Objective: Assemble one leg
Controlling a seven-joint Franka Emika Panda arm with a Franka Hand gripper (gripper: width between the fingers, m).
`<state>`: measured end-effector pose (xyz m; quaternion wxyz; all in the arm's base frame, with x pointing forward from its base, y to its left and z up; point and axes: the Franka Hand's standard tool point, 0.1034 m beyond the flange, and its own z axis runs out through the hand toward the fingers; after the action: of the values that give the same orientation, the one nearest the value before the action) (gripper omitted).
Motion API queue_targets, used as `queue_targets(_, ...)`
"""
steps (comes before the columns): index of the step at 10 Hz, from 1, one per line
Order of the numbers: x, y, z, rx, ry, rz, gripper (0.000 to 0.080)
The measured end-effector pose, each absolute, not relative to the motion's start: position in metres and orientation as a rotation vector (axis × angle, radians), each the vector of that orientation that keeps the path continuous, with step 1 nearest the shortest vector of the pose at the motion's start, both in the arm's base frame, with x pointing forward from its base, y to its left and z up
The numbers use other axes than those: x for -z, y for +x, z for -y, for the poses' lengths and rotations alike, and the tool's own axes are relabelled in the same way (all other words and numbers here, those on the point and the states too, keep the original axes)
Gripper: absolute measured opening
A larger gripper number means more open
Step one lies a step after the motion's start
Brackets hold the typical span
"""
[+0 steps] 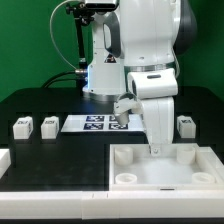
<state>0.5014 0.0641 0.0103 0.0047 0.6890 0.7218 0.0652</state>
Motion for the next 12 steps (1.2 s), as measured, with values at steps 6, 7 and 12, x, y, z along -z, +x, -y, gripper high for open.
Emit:
queue_targets(6, -0.009, 0.5004, -0.0627, -0.201, 2.191, -2.235, 0.0603)
queue_targets(7, -0.0089, 0.5004, -0.0626, -0.201, 2.191, -2.235, 0.0635)
queue_targets(12, -0.0095, 0.4999, -0.0626, -0.201, 2.21, -2.217, 0.0649)
